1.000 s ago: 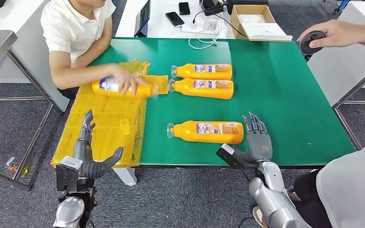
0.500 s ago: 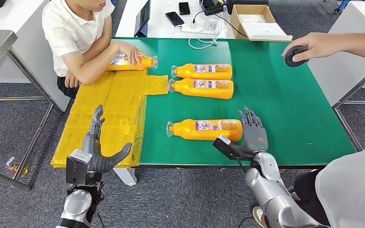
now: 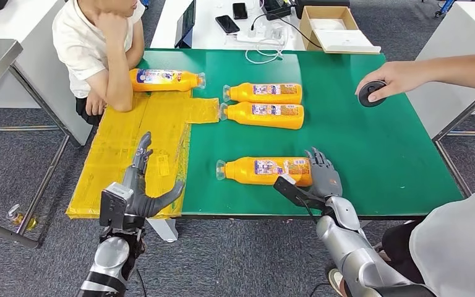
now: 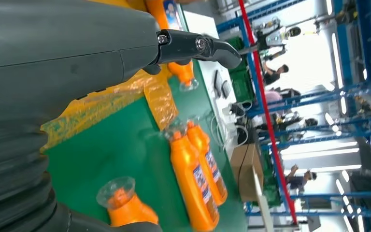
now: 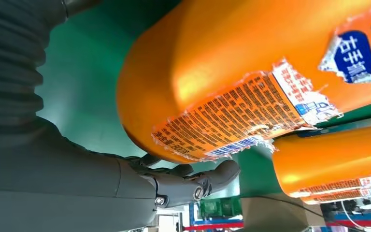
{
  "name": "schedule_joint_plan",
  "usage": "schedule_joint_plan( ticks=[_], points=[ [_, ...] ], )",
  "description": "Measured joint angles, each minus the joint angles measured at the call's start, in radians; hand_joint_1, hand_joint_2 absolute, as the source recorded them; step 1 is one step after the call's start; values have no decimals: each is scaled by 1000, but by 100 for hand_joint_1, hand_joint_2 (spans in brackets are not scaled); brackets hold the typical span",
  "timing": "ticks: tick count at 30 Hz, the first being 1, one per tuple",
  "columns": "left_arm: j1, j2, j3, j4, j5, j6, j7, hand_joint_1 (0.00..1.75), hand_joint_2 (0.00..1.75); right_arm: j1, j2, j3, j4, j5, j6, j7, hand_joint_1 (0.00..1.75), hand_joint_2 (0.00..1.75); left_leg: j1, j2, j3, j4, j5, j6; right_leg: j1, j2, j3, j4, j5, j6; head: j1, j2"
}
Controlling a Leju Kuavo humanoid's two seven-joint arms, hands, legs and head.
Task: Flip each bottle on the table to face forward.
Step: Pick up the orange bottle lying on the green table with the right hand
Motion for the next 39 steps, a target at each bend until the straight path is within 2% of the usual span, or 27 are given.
schedule_joint_plan(
  ticks=[18, 19, 20, 22, 23, 24, 32, 39],
  points=[
    [-38, -4, -26, 46, 16, -22, 9, 0, 175, -20, 16, -4, 25, 58, 9, 7, 0, 175, 0, 0, 1, 0, 0, 0, 0, 0, 1, 0, 0, 0, 0, 0],
    [-40, -4, -26, 47, 18, -22, 9, 0, 175, -22, 18, -4, 26, 59, 15, 7, 20, 175, 0, 0, 1, 0, 0, 0, 0, 0, 1, 0, 0, 0, 0, 0],
    [-42, -4, -26, 49, 20, -22, 9, 0, 175, -23, 20, -4, 27, 60, 25, 9, 48, 175, 0, 0, 1, 0, 0, 0, 0, 0, 1, 0, 0, 0, 0, 0],
    [-49, -4, -25, 53, 23, -23, 9, 0, 175, -27, 21, -3, 31, 62, 52, 16, 126, 175, 0, 0, 1, 0, 0, 0, 0, 0, 1, 0, 0, 0, 0, 0],
    [-53, -5, -25, 54, 24, -24, 9, 0, 175, -29, 21, -3, 33, 63, 67, 20, 144, 175, 0, 0, 1, 0, 0, 0, 0, 0, 1, 0, 0, 0, 0, 0],
    [-57, -5, -25, 56, 24, -26, 9, 0, 175, -30, 21, -3, 35, 64, 79, 24, 155, 175, 0, 0, 1, 0, 0, 0, 0, 0, 1, 0, 0, 0, 0, 0],
    [-80, -6, -25, 73, 25, -34, 9, 0, 175, -43, 17, 0, 46, 67, 119, 39, 170, 175, 0, 0, 2, 0, 0, 0, 0, 0, 2, 0, 0, 0, 0, 0],
    [-90, -9, -25, 83, 28, -38, 9, 0, 175, -51, 15, -1, 51, 62, 154, 56, 175, 175, 0, 1, 4, 0, 0, 0, 0, 0, 3, 0, 0, 0, 0, 0]
  ],
)
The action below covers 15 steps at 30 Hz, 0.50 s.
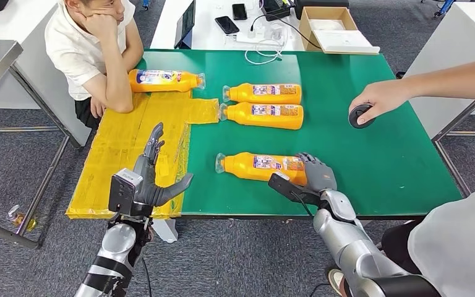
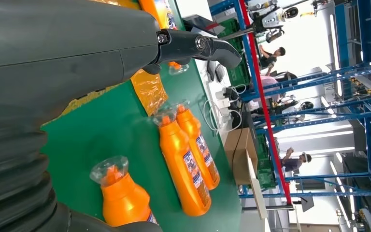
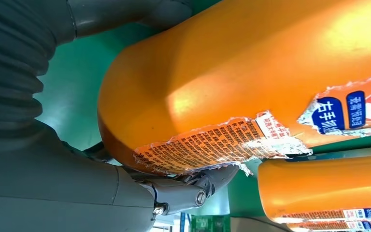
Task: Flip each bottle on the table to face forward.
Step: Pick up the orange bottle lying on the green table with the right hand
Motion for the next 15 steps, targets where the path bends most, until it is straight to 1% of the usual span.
schedule_joint_plan(
  ticks=[4, 10, 12, 15],
  points=[
    [-2, 0, 0, 3, 8, -6, 1, 0, 175, -1, -1, -1, 0, -9, 19, 6, 175, 175, 0, 0, 2, 0, 0, 0, 0, 0, 2, 0, 0, 0, 0, 0],
    [-2, 0, 0, 3, 10, -12, 1, 0, 175, 5, -4, -8, 0, -33, 18, -26, 175, 175, 0, 0, 3, 0, 0, 0, 0, 0, 3, 0, 0, 0, 0, 0],
    [-2, 0, 0, 3, 11, -13, 0, 0, 175, 8, -4, -17, 0, -61, 17, -53, 175, 175, 0, 0, 3, 0, 0, 0, 0, 0, 3, 0, 0, 0, 0, 0],
    [3, 0, 1, -2, 15, -10, -6, 0, 175, 20, 1, -56, 0, -148, 10, -148, 175, 175, 0, 0, 3, 0, 0, 0, 0, 0, 4, 0, 0, 0, 0, 0]
  ],
)
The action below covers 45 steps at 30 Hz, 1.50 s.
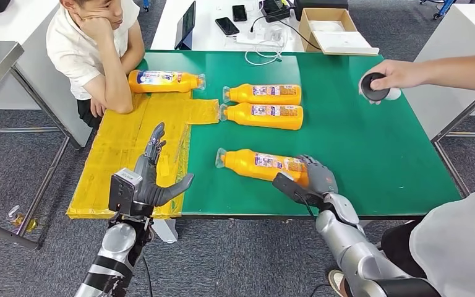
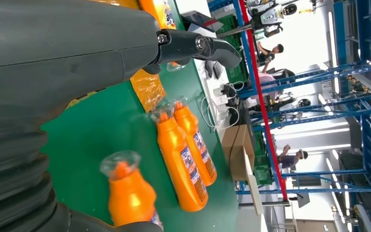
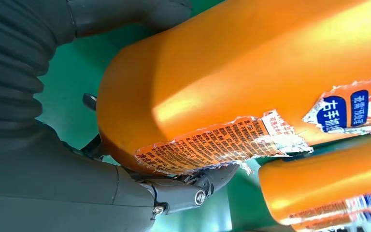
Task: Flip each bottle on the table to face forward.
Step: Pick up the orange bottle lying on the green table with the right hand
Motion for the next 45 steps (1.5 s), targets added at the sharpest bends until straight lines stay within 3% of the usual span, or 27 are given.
schedule_joint_plan(
  ticks=[6, 12, 18, 24, 27, 34, 39, 45],
  points=[
    [42, 0, 4, -53, 39, 7, -13, 0, 175, 30, 32, -120, -5, -174, -8, -193, 175, 175, 0, 0, -2, 0, 0, 0, 0, 0, -2, 0, 0, 0, 0, 0],
    [69, 0, 7, -88, 57, 5, -19, 0, 175, 41, 51, -176, -14, -211, -10, -241, 175, 175, 0, -1, -4, 0, 0, 0, 0, 0, -3, 0, 0, 0, 0, 0],
    [113, -3, 31, -138, 113, 7, -38, 0, 175, 76, 84, -203, -68, -336, 3, -370, 175, 175, 0, -1, -6, 0, 0, 0, 0, 0, -5, 0, 0, 0, 0, 0],
    [139, -5, 51, -169, 143, 3, -34, 0, 175, 102, 112, -208, -126, -382, 13, -400, 175, 175, 0, -1, -7, 0, 0, 0, 0, 0, -6, 0, 0, 0, 0, 0],
    [146, -5, 59, -174, 212, -48, 11, 0, 175, 127, 126, -206, -176, -448, 38, -416, 175, 175, 0, -1, -7, 0, 0, 0, 0, 0, -6, 0, 0, 0, 0, 0],
    [162, -3, 63, -151, 326, -180, 126, 0, 175, 242, 179, -133, -394, -625, 114, -381, 175, 175, 0, -1, -8, 0, 0, 0, 0, 0, -7, 0, 0, 0, 0, 0],
    [166, 0, 53, -122, 340, -274, 120, 0, 175, 300, 216, -19, -512, -684, 150, -358, 175, 175, 1, 0, -8, 0, 0, 0, 1, 0, -8, 0, 0, 0, 0, 0],
    [166, 4, 29, -104, 337, -339, 115, 0, 175, 307, 246, 130, -536, -686, 181, -352, 175, 175, 1, 0, -8, 0, 0, 0, 1, 0, -8, 0, 0, 0, 0, 0]
  ],
)
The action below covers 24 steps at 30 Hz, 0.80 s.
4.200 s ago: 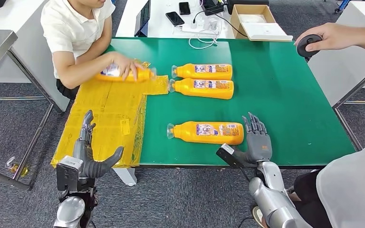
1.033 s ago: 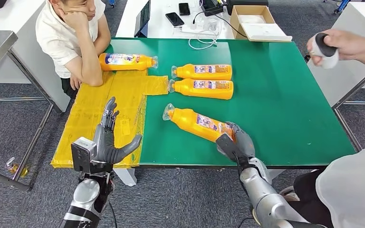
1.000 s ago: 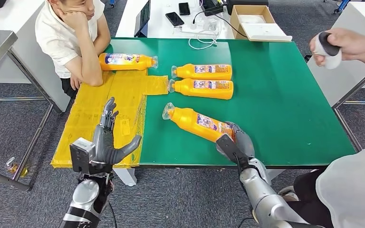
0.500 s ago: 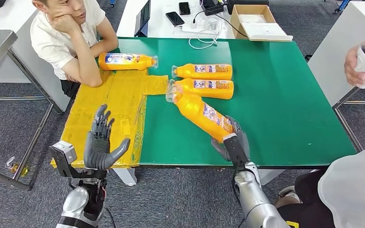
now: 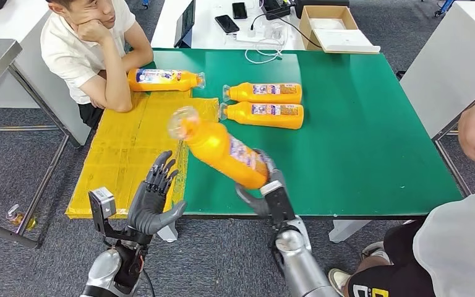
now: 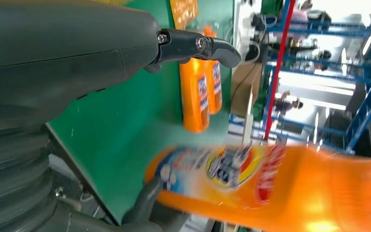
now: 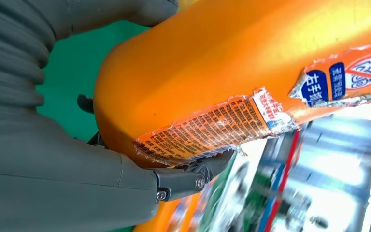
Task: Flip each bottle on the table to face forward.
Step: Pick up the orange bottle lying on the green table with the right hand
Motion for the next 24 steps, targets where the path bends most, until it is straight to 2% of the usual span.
schedule_joint_plan(
  ticks=[8, 14, 24],
  points=[
    [-6, -13, -10, 2, 20, -9, -33, 0, 175, -9, 26, 167, 40, -7, 64, 3, 175, 175, 0, 0, 0, 0, 0, 0, 0, 0, 0, 0, 0, 0, 0, 0],
    [-7, -15, -11, -18, 19, -42, -87, 0, 175, -26, 26, 218, 95, -18, 127, -5, 175, 175, 0, 0, 0, 0, 0, 0, 0, 0, 0, 0, 0, 0, 0, 0],
    [-7, -15, -14, -54, -28, -62, -166, 0, 175, -61, 31, 268, 176, -12, 136, -5, 175, 175, 0, 0, 0, 0, 0, 0, 0, 0, 0, 0, 0, 0, 0, 0]
  ],
)
